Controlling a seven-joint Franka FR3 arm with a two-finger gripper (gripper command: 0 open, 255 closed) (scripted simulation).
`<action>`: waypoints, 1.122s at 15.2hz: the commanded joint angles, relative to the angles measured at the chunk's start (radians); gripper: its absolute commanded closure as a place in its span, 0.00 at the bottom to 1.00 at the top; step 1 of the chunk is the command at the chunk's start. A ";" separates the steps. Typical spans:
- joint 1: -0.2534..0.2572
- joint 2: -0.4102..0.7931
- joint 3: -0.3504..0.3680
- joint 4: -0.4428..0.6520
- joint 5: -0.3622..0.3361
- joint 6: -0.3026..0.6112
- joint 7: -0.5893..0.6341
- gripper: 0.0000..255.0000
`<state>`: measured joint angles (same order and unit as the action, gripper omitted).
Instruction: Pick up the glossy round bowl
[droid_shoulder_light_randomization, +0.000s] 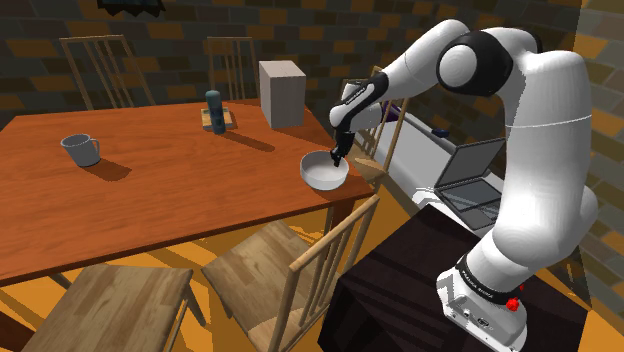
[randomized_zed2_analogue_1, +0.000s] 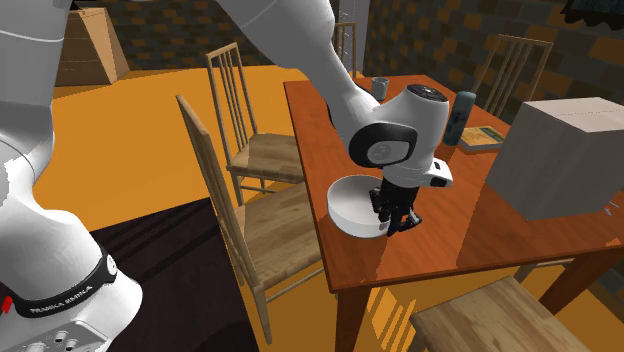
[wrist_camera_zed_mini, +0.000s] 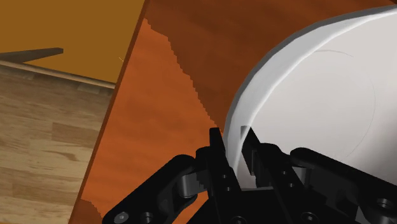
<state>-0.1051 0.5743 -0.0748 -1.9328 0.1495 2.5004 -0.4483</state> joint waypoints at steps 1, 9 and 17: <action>0.001 0.000 0.000 -0.002 0.000 0.002 0.000 1.00; 0.008 -0.083 -0.010 -0.009 -0.014 -0.074 0.013 1.00; 0.013 -0.150 -0.018 -0.003 -0.027 -0.146 0.024 1.00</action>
<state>-0.0930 0.4281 -0.0920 -1.9449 0.1236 2.3660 -0.4260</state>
